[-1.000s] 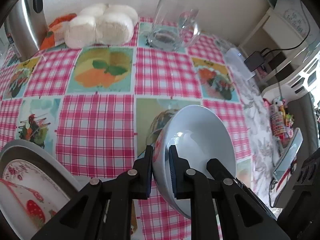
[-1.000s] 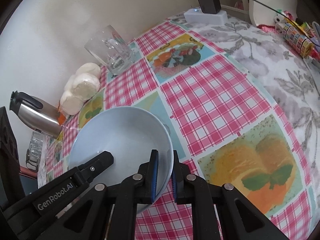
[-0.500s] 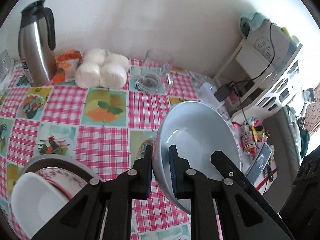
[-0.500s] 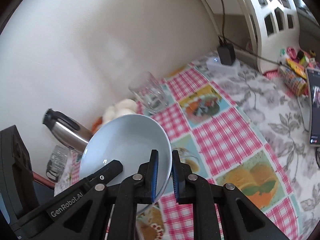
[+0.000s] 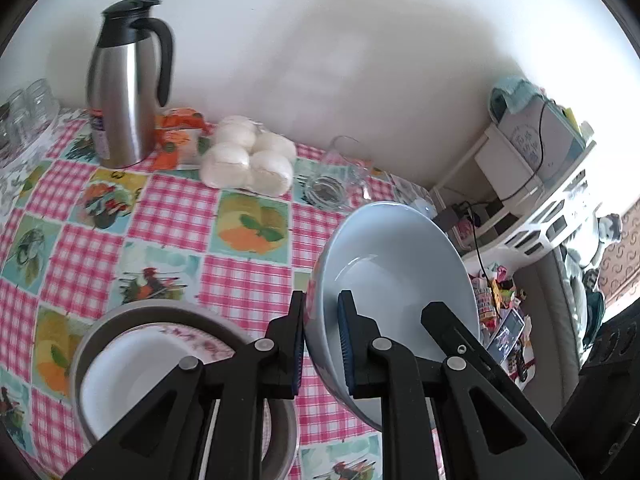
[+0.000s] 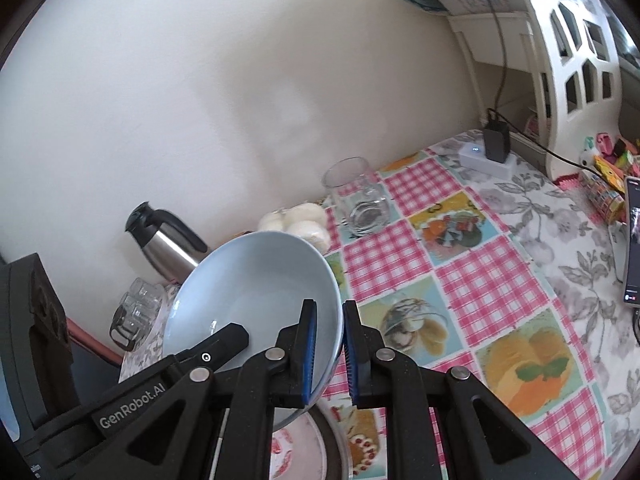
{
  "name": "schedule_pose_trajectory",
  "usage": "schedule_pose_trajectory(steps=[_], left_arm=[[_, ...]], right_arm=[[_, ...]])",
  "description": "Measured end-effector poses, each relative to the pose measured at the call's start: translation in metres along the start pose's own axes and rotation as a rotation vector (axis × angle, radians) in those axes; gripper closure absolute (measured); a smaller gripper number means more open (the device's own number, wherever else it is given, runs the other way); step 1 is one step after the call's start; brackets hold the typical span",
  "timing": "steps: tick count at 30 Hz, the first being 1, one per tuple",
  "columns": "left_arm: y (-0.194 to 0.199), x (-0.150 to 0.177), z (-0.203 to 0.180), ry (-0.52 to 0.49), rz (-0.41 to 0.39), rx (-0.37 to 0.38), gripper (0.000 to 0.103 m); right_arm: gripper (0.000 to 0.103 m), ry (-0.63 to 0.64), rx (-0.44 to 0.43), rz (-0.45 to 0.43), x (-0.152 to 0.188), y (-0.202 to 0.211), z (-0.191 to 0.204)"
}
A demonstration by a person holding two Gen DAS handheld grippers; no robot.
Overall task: Organize plates and bowls
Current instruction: 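Lift the pale blue bowl with both grippers and carry it over the basin, then lower the pale blue bowl into the white bowl with both grippers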
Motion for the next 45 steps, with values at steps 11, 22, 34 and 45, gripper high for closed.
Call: schedule_pose_trajectory(steps=[11,22,34,45], left_arm=[[0.031,-0.004,0.052,0.086,-0.013,-0.014,0.087],[0.047,0.011,0.101,0.147,-0.003,-0.032,0.087],[0.048,0.032,0.134,0.182,0.038,-0.055,0.087],[0.037,0.042,0.138,0.168,0.090,-0.079,0.087]], right_arm=[[0.088,0.048,-0.048,0.036,0.024,-0.008,0.051],[0.087,0.121,-0.054,0.106,0.060,-0.020,0.091],[0.087,0.179,-0.028,0.176,0.093,-0.032,0.109],[0.087,0.171,0.002,0.219,0.107,-0.039,0.102]])
Point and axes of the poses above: each gripper's, at about its wrist camera, not at the fingertips, and y roughly against the way its jaws point, z to its left, x to its underside, the point moved 6 cm from there along -y, roughly the way its jaws point, and after that the axes turned 5 degrees about -x, right-handed, at the moved point
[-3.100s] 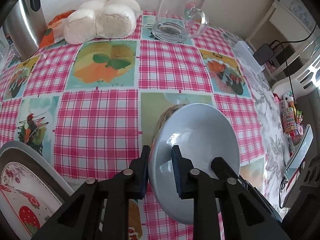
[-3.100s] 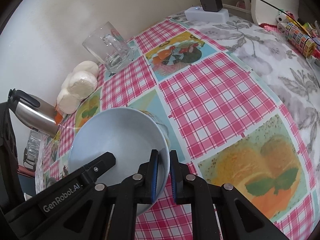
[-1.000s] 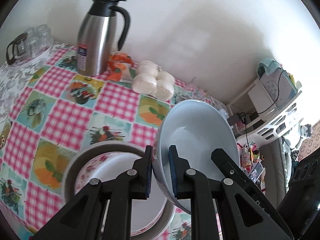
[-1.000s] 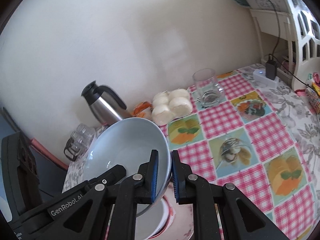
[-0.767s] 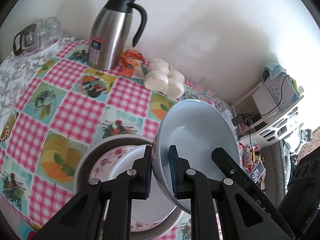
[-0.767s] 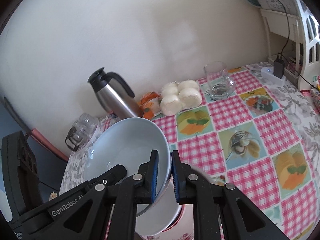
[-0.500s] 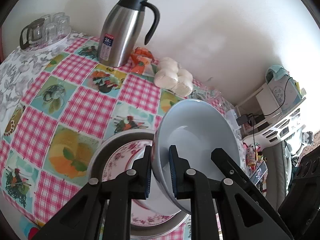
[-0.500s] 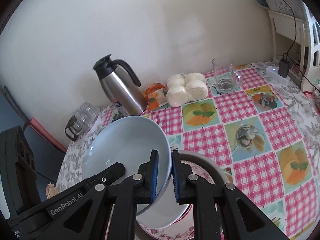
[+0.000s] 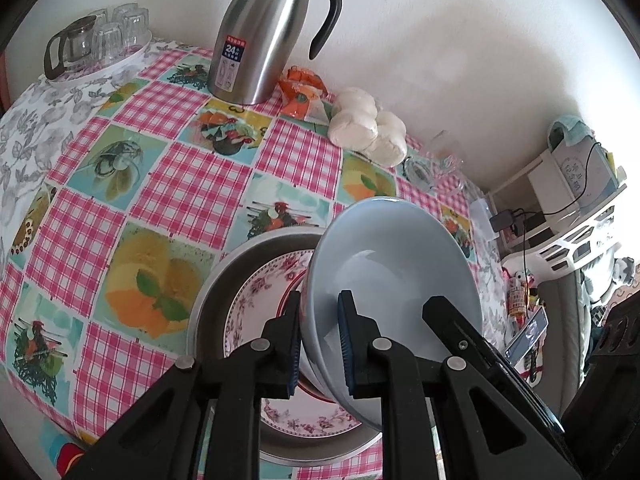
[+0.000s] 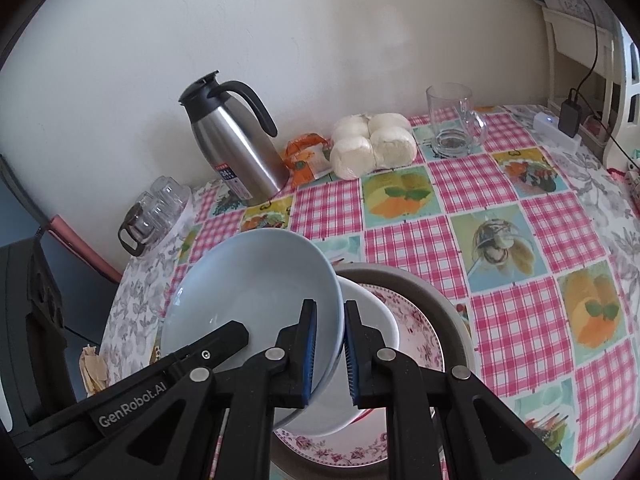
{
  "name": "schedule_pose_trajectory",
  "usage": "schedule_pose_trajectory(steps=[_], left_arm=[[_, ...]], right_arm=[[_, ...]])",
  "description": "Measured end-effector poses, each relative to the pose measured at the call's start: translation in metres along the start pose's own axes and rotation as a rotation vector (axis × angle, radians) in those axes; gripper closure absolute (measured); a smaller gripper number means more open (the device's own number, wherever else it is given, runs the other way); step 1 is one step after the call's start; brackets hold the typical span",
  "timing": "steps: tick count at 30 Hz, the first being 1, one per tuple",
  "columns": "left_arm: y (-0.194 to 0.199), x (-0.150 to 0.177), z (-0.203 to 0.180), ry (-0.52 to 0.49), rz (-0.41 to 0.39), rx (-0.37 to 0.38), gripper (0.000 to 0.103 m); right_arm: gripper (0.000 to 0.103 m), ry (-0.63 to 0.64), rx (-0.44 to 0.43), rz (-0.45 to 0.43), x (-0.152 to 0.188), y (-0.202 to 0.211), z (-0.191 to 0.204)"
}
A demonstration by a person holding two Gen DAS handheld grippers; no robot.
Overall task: Organize plates and bowls
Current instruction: 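Lower the pale blue bowl into the white bowl with both grippers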
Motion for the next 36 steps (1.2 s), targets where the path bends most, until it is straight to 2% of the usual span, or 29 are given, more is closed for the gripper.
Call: schedule_pose_trajectory(steps=[16,23,36], left_arm=[[-0.007,0.004,-0.011,-0.080,0.005,-0.082,0.086],[-0.007,0.005,-0.014,-0.086,0.006,-0.080,0.078],[-0.003,0.006,-0.013,-0.084,-0.007,-0.083,0.077]], right_arm=[[0.087,-0.017,0.023,0.028,0.003,-0.005,-0.013],[0.087,-0.038,0.036,0.049,0.006,-0.011,-0.021],[0.087,-0.034,0.039,0.055,0.007,-0.013,-0.022]])
Point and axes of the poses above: each gripper's, at about its wrist camera, not at the fingertips, and y roughly against the way its jaws point, z to its left, x to its underside, the point moved 6 cm from there along -y, roughly the way its jaws point, and after that the axes turned 5 degrees about -x, right-handed, at the moved point
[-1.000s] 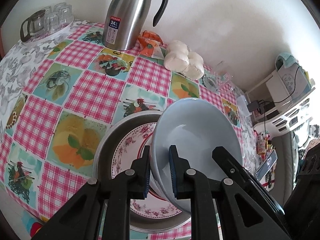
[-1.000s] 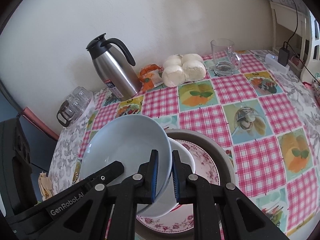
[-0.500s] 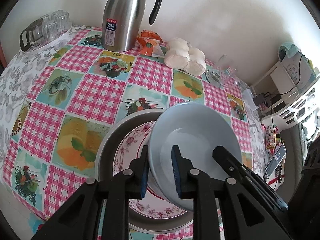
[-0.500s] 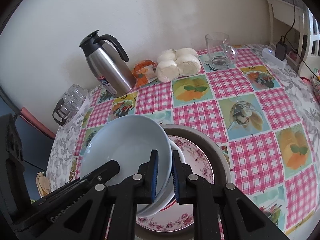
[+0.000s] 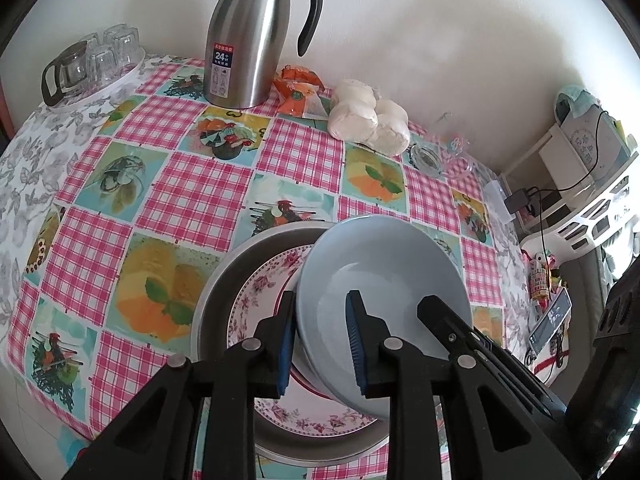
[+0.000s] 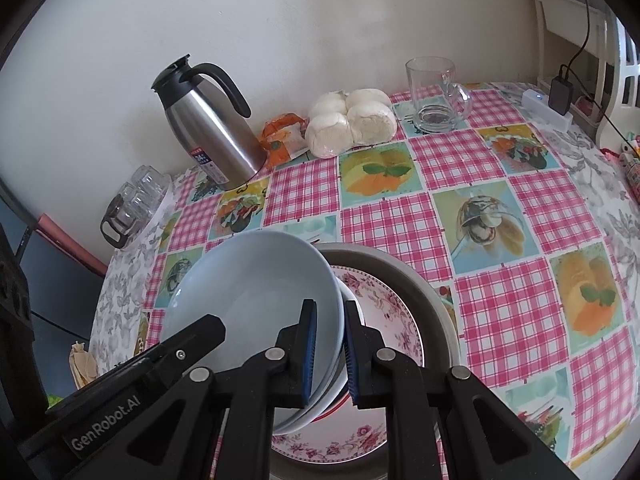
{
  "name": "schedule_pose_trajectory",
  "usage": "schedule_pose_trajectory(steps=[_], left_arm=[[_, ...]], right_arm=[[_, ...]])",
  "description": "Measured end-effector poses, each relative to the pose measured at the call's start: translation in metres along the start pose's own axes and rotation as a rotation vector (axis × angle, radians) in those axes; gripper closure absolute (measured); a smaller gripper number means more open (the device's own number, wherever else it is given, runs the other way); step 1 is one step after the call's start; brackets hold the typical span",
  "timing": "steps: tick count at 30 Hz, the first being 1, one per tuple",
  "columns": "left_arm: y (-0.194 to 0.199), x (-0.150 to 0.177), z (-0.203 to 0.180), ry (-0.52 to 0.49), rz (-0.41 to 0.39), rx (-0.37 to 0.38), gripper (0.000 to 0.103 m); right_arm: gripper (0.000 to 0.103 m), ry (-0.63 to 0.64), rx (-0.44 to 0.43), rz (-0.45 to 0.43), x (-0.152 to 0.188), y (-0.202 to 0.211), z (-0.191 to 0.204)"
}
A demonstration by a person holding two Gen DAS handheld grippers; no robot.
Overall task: Organize plates and bowls
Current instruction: 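Lower the pale blue bowl into the white bowl with both grippers, then open both grippers to release the pale blue bowl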
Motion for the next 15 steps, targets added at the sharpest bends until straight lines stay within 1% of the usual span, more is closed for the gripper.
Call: schedule_pose_trajectory(steps=[3,6,9,15], left_arm=[[0.005,-0.001,0.002,-0.001,-0.027,-0.023,0.077],[0.009,-0.002,0.003,0.002,-0.044,-0.011,0.076],[0.010,-0.003,0.002,0.001,-0.046,-0.006,0.076],[0.010,-0.002,0.003,0.004,-0.047,-0.003,0.076]], right_arm=[[0.088,0.004,0.003,-0.004,-0.001,0.002,0.000],[0.088,0.014,0.008,-0.011,-0.002,0.003,0.002],[0.087,0.019,0.028,-0.024,-0.003,0.006,0.000],[0.087,0.022,0.029,-0.065,-0.008,0.014,0.000]])
Point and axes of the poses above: each gripper's, at about its wrist camera, not at the fingertips, and y roughly against the way its jaws point, z to its left, x to its underside, the point moved 6 cm from there along -y, roughly the way its jaws point, and after that the axes turned 5 degrees about -x, right-handed, at the moved point
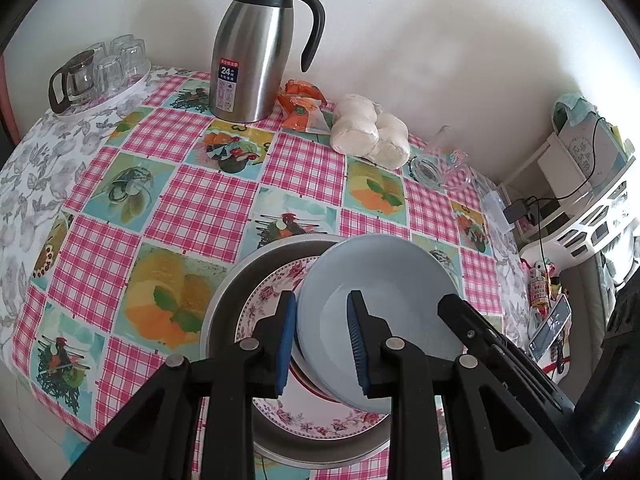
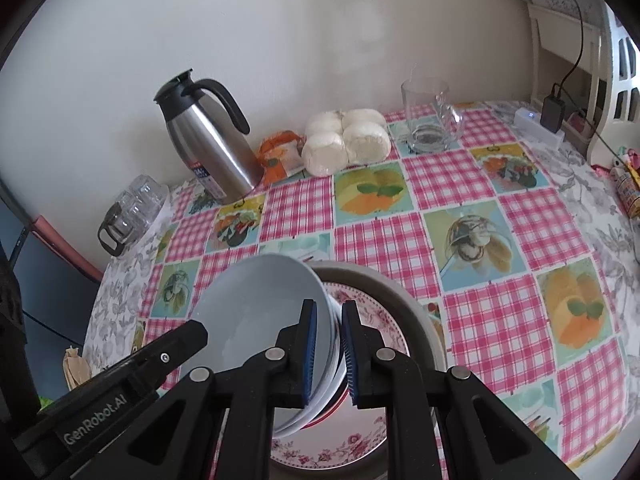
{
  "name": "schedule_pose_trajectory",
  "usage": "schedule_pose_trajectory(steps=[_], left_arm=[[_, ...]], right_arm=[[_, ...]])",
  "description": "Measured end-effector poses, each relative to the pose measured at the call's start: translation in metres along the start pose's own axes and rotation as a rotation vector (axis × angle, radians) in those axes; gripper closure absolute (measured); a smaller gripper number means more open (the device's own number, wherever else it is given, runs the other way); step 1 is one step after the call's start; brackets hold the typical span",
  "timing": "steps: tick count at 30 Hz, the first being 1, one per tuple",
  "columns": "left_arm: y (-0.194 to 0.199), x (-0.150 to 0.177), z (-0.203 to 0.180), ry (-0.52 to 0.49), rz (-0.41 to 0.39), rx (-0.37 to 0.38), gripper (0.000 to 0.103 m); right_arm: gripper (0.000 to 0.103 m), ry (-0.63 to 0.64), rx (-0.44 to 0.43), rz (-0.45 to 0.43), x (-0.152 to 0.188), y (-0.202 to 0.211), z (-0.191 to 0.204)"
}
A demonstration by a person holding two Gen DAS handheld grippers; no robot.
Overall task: Organize plates and bowls
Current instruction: 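Open both grippers to release the pale blue bowl, then withdraw both grippers up and away from the stacked dishes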
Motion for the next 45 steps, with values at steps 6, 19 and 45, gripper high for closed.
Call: schedule_pose_trajectory(steps=[6,19,45], left_arm=[[0.005,-0.003,0.004,0.015,-0.028,-0.022,0.048],[0.012,-0.013,0.028,0.067,-0.088,-0.132,0.021],[0.030,0.010,0.048,0.058,-0.147,-0.264,0.007]], right_arm=[[0.046,-0.001,0.019,-0.010,-0.002,0.002,-0.004],[0.019,0.043,0.050,-0.043,-0.004,0.004,-0.006],[0.000,0.158,0.072,-0.117,0.025,0.037,-0.011]])
Point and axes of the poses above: each gripper's, at about its wrist camera, not at the fingertips, and y roughly against the way its jaws point, z to its left, x to its underside, the point moved 6 cm from there along -y, roughly the way its jaws point, and after that the axes turned 5 degrees about -x, right-handed, at the moved point
